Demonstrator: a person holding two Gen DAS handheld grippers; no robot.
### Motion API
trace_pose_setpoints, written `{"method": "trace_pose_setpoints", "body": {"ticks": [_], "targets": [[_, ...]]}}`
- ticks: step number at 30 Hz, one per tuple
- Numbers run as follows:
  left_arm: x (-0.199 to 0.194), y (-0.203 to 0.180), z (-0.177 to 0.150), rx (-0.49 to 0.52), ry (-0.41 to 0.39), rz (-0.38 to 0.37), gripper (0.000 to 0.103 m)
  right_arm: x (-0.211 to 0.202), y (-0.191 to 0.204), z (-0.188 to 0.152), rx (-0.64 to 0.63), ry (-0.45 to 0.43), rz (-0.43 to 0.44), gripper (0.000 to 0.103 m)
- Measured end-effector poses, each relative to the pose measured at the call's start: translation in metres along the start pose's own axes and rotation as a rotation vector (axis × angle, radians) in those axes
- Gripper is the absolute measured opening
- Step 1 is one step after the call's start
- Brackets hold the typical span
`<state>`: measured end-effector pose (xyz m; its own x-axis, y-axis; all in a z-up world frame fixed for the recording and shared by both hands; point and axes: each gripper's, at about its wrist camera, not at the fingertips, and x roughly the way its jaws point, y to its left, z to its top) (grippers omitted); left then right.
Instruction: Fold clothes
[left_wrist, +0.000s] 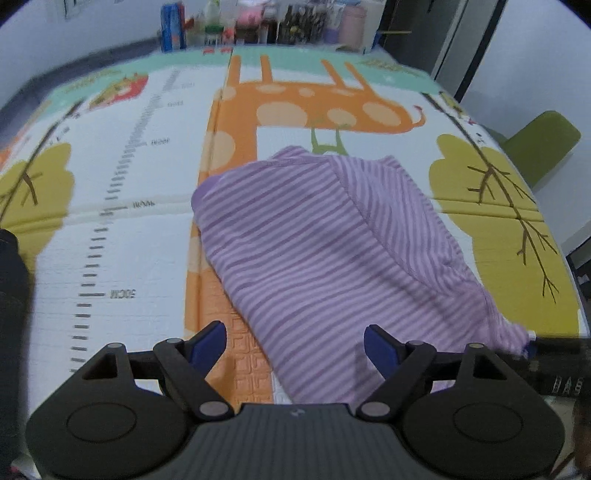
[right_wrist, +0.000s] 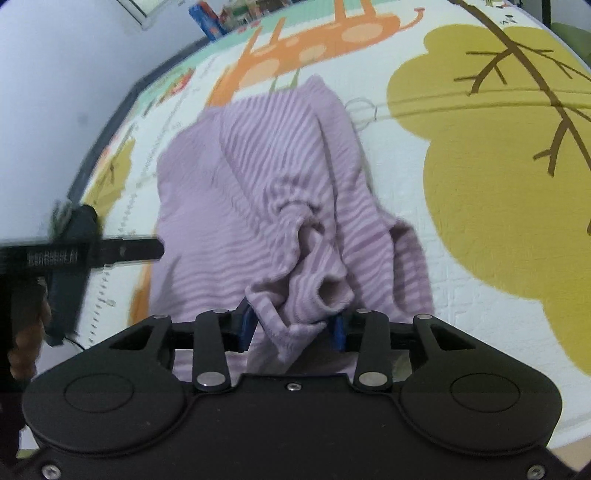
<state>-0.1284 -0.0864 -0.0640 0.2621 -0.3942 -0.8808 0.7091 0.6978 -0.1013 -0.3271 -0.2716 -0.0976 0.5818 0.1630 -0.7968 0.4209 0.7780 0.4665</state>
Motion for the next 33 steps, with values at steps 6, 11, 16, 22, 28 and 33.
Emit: {"method": "trace_pose_setpoints", "body": {"ticks": [6,11,16,22,28,33], "targets": [[-0.017,-0.023,-0.026,0.078,-0.045,-0.052,0.084,-0.005,-0.012,0.012,0.026,0.002,0.064,0.037],[-0.027,-0.051,-0.046,0.164,-0.094,-0.127,0.084,-0.003,-0.014,0.017,0.044,0.001,0.082,0.021],[-0.027,-0.079,-0.061,0.246,-0.143,-0.117,0.084,-0.016,-0.015,0.022,0.079,-0.035,0.127,0.016],[-0.027,-0.1,-0.074,0.343,-0.187,-0.092,0.084,-0.029,-0.012,0.031,0.097,-0.061,0.167,0.014],[-0.017,-0.119,-0.09,0.463,-0.209,0.036,0.073,-0.038,-0.003,0.037,0.096,-0.084,0.192,0.014],[-0.013,-0.119,-0.091,0.473,-0.226,0.078,0.03,-0.04,0.001,0.037,0.096,-0.09,0.188,0.014]]}}
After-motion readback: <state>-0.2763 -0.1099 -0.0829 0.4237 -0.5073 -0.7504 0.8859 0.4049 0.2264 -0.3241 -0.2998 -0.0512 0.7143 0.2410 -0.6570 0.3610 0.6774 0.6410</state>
